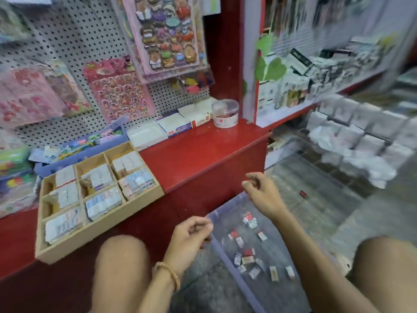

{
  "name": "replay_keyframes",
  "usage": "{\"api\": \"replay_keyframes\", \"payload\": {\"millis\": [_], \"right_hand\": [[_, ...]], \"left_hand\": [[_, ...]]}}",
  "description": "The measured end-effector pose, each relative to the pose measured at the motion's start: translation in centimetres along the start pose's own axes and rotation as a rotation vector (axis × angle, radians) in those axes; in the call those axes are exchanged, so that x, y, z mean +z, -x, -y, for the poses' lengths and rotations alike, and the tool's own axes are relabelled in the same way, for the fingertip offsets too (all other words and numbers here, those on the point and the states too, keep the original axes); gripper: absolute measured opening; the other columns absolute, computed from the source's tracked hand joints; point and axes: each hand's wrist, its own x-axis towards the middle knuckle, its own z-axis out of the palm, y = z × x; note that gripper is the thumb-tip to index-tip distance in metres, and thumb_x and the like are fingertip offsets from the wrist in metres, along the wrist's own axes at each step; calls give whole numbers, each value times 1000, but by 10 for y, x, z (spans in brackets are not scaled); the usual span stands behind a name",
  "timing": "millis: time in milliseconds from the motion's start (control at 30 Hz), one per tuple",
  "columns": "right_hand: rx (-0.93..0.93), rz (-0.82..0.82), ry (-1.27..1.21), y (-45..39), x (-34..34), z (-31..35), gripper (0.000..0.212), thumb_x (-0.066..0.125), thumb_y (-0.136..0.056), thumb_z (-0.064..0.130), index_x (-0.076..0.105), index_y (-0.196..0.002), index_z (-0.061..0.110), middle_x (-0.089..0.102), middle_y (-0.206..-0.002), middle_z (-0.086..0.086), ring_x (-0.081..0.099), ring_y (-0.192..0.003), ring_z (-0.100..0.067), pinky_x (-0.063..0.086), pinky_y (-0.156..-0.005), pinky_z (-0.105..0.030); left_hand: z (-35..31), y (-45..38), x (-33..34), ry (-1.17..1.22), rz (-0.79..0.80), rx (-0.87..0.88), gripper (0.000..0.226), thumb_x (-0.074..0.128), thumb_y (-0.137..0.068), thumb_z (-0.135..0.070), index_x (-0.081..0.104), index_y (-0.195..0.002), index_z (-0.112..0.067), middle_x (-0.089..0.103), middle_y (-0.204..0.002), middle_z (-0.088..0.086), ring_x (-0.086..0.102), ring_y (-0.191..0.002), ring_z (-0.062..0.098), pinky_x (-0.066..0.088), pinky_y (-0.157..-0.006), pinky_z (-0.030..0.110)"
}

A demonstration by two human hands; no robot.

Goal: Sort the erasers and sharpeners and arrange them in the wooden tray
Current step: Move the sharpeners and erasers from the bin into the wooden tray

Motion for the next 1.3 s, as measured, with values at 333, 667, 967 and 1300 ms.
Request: {"api": "replay_keyframes", "payload": {"millis": [333, 667, 967, 1300], "right_hand": [[418, -173, -96, 26, 7, -151, 33, 60, -95, 23, 59, -122, 3, 68, -106, -16, 66, -94, -28, 53, -86, -44], [665, -117, 40, 2, 67, -273, 47, 53, -93, 35, 56, -131, 7, 61, -127, -17, 62, -111, -34, 49, -96, -46], [692, -69, 138, -47, 112, -354, 48, 58, -98, 33, 51, -138, 8, 53, -138, -16, 54, -123, -33, 41, -99, -36], [780, -485, -223, -133, 183, -382, 81, 65, -69, 65, 60, -121, 3, 63, -118, -15, 59, -114, -31, 50, -96, -45]], "left_hand": [[83, -40, 96, -210, 179, -116, 13, 64, -89, -2, 65, -85, -14, 64, -69, -2, 61, -67, 9, 45, -58, 12], [166, -173, 104, -851, 374, 50, 5, 64, -92, -26, 65, -95, -22, 65, -92, -8, 63, -88, 12, 49, -81, 21], [213, -213, 95, -1258, 301, 193, 42, 46, -80, -56, 68, -94, -22, 67, -92, 0, 66, -86, 25, 55, -65, 33], [216, -212, 100, -1240, 124, 284, 27, 63, -77, -43, 68, -84, -17, 66, -83, -1, 66, -78, 22, 49, -58, 31]]}}
